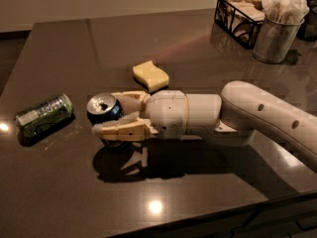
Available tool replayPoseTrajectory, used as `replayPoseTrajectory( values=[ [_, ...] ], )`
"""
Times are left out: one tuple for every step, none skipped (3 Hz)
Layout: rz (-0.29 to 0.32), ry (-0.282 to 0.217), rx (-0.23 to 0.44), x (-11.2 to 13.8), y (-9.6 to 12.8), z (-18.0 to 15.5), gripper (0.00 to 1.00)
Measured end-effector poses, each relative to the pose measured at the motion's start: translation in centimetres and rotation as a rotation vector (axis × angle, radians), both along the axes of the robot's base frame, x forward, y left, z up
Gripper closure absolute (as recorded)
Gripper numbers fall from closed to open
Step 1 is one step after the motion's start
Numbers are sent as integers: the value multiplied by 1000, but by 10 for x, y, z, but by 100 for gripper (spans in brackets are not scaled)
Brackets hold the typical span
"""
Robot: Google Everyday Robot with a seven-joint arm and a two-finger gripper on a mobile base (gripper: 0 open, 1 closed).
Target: Place pepsi can upright
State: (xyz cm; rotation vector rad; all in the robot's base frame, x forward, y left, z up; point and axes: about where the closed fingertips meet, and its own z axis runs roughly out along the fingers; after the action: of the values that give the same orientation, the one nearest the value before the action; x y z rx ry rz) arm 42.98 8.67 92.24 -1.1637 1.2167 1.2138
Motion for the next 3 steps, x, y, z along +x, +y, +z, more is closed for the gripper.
replayPoseTrajectory(
  values=[
    [-19,1,-19,2,-3,-6,36],
    [-32,5,-24,4,-6,-12,12],
    [-28,3,-25,3,-4,-12,0]
  ],
)
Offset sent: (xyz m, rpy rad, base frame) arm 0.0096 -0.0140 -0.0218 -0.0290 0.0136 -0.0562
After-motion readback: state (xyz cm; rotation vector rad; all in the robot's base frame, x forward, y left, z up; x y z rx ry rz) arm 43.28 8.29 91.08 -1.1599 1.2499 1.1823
